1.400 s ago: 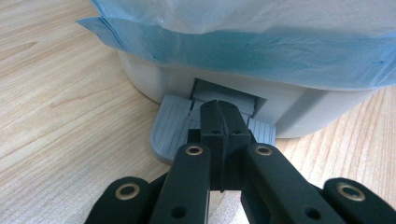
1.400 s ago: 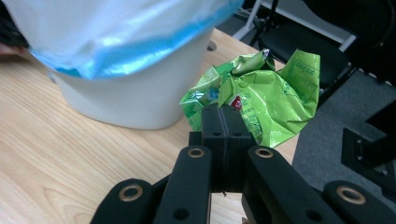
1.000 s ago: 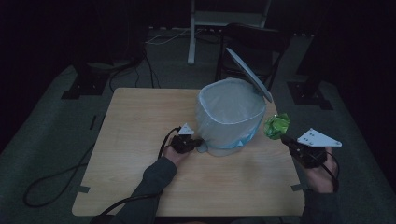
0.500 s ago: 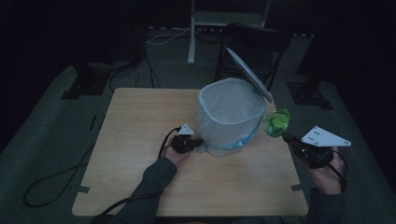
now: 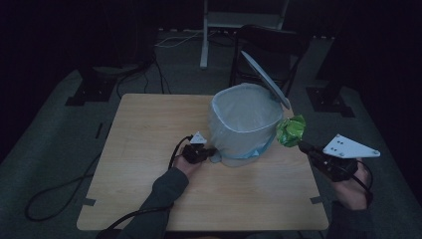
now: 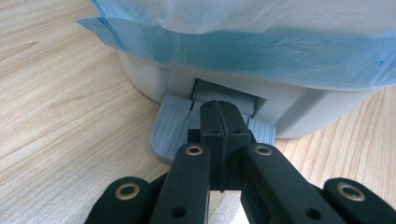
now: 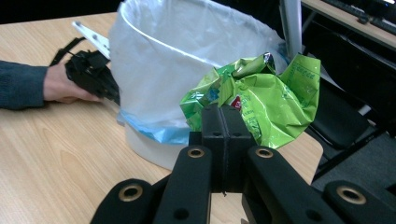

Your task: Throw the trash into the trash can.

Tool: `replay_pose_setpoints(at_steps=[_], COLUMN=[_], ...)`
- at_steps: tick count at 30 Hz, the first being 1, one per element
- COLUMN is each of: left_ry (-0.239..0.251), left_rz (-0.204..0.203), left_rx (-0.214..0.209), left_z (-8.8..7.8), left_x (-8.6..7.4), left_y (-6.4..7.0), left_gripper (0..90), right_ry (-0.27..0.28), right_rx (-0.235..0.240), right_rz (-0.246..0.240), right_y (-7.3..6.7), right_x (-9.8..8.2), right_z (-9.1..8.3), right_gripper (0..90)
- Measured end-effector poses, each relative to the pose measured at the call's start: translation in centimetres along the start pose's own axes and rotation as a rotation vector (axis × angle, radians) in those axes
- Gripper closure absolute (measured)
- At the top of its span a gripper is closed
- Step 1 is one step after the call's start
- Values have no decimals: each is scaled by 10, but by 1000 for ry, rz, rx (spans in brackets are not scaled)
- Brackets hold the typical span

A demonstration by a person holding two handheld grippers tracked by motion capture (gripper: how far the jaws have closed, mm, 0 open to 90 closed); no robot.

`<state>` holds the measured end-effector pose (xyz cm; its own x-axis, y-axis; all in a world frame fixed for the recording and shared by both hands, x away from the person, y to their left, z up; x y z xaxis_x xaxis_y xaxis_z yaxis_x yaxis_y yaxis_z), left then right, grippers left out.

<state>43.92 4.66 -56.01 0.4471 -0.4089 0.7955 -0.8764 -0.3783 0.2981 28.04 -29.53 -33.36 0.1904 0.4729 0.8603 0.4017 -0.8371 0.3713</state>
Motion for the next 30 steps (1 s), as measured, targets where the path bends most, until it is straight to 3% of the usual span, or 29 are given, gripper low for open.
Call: replay_pose_setpoints(at_steps=[9,19,30], left_ry=[0,0,0], left_rz=[-2,-3,-2], left_rx=[-1,-2,-1], left_z=[0,0,0], left_x=[0,0,0], left_y=[0,0,0], left_gripper=[900,900,900], right_ry=[23,72,123], right_rx=[8,89,181], right_rz=[-25,-16,0], right_y=[-3,-11,-22], right_x=[13,22,33], right_z=[-12,-28,-27], right_gripper=[900,900,900])
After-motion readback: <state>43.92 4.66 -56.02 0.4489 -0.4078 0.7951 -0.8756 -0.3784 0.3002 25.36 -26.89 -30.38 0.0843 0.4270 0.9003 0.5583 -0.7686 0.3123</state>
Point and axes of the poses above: each handheld gripper's, and its own axes: z roughly forward along the jaws, x roughly out of its top, y roughly to its right, the point moved 3 cm from there along z, roughly forward along the jaws, and after that the axes turned 15 degrees about -x, right-handed, at the moved point
